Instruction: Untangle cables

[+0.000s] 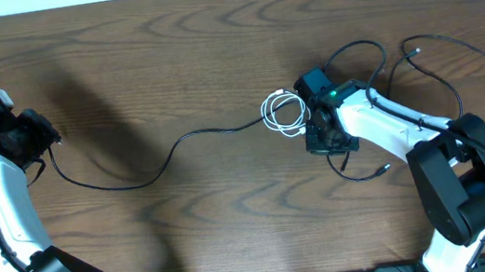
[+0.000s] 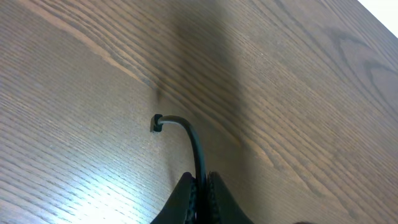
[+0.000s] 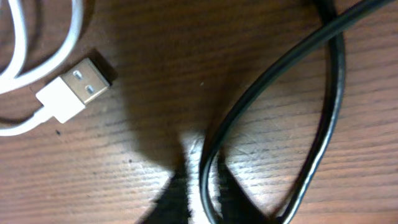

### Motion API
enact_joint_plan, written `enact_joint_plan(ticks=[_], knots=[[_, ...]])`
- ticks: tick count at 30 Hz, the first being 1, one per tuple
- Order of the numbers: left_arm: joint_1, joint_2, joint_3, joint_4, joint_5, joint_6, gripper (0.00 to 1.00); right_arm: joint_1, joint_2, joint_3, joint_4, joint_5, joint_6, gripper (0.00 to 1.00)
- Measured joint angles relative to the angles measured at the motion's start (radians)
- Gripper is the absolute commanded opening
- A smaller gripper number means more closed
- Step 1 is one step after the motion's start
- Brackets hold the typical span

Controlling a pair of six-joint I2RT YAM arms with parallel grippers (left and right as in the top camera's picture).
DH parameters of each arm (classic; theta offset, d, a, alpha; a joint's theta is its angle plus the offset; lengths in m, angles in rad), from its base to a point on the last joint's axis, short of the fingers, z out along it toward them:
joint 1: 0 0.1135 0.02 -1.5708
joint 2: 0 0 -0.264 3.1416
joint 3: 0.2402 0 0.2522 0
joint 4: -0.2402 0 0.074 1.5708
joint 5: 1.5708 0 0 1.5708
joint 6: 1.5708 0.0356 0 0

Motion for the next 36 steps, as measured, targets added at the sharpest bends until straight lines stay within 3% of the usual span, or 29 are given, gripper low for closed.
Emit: enact_joint_plan(ticks=[11, 16, 21, 29, 36], knots=[[0.000, 0.000, 0.000, 0.000, 0.000, 0.000, 0.08, -0.003, -0.014, -0.018, 0.025, 0.000, 0.002, 0.01], [0.000, 0.000, 0.000, 0.000, 0.000, 0.000, 0.07, -0.034, -0.013, -0.001, -0.072, -0.017, -0.016, 0.01], [0.000, 0.000, 0.000, 0.000, 0.000, 0.000, 0.08, -0.096, -0.048, 0.075, -0.143, -0.018, -0.056, 0.01], [0.000, 0.000, 0.000, 0.000, 0.000, 0.000, 0.08, -0.239, -0.301, 0.167, -0.155, 0.024, -0.098, 0.01], [0.000, 0.000, 0.000, 0.000, 0.000, 0.000, 0.08, -0.362, -0.293, 0.167, -0.235, 0.181, -0.123, 0.01]])
